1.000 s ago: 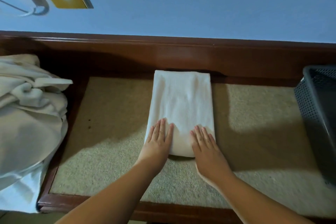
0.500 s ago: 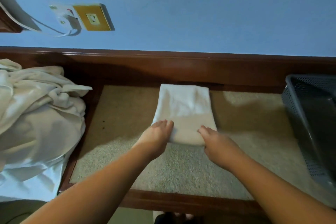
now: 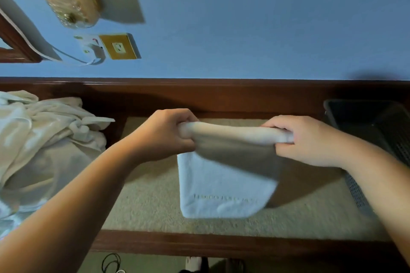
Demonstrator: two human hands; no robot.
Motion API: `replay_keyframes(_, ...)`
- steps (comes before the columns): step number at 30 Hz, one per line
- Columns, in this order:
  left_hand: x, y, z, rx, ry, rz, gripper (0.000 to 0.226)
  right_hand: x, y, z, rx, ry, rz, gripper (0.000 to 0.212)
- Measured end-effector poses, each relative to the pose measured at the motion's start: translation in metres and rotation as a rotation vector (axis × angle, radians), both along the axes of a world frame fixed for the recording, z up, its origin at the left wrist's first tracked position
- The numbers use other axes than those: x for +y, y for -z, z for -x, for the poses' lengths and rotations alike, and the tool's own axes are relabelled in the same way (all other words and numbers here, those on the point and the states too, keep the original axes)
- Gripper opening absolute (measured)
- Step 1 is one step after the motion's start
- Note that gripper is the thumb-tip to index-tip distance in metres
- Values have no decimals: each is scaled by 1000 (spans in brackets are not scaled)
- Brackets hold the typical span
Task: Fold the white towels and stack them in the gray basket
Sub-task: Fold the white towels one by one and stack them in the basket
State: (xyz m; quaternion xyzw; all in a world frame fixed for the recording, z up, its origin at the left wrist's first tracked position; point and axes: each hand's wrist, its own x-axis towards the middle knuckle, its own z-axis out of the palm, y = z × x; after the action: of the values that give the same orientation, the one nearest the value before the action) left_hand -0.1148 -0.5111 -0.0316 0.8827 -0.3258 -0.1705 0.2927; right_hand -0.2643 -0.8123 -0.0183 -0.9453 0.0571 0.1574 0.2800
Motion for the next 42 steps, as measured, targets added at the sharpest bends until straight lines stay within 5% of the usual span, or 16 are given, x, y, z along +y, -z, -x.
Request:
replay_keyframes(12,-38,103,-59,225,-149,33,29,-32,87,-76,86,67,-53,35)
replay_keyframes(17,-78,142,-109,247,-264,32,28,-48,144,-121,2,400,-256,67)
replay_keyframes(21,-97,195,-125,296,-309,-81,54,-38,202,-127,19,523,-216,79)
replay_keyframes(29,-58,282,-17,511,-485,-379,75,15,296,-49,207,835,-181,39)
replay_keyframes(34,-45,291,25,637,-623,-259,80,38,299,-21,203,1005,-268,17)
replay_keyframes(37,-41,284,31,687,-642,-189,90,42,297,-16,213,1069,-337,24)
replay_keyframes(42,-35,263,44,801,-675,-82,72,45,286,-11,238,1047,-308,52)
